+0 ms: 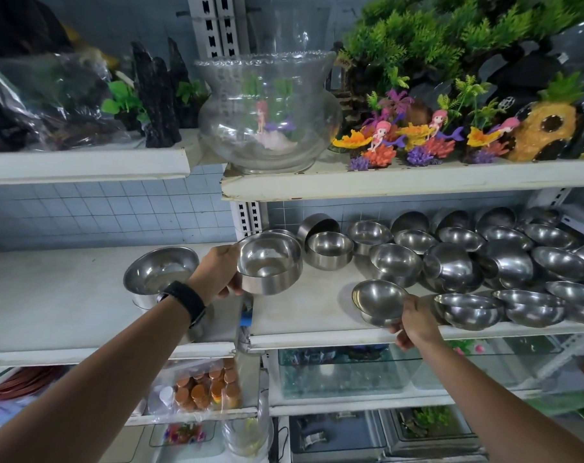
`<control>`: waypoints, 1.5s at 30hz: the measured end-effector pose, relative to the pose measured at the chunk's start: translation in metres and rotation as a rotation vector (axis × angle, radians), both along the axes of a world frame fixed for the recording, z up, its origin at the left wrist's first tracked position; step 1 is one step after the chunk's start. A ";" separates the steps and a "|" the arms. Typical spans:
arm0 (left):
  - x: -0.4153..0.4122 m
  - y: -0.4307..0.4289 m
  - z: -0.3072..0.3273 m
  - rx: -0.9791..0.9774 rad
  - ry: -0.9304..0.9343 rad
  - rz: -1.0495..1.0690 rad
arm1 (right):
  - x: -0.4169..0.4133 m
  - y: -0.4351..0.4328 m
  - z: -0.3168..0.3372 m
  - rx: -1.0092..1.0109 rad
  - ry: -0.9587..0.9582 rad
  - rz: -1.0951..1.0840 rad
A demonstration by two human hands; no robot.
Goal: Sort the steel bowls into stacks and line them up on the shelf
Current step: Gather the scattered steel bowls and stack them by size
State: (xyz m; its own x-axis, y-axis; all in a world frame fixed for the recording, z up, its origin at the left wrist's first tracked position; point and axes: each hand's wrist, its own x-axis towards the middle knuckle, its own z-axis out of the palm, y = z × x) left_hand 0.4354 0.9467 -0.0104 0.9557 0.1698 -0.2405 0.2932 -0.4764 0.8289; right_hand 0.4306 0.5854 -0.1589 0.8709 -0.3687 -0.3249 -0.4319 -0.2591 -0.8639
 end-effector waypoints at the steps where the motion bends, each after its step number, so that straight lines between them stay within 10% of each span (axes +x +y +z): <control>1: -0.002 0.000 0.001 -0.006 -0.001 0.004 | 0.000 0.000 0.000 -0.002 -0.005 0.000; 28: -0.029 0.043 0.029 -0.070 -0.054 0.173 | -0.004 -0.007 0.024 -0.381 -0.125 -0.082; 33: -0.022 0.043 0.029 -0.078 -0.061 0.139 | 0.007 0.053 0.078 -0.073 -0.421 -0.022; 45: -0.017 0.042 0.023 -0.068 -0.047 0.049 | -0.006 0.217 0.139 0.473 -0.280 0.506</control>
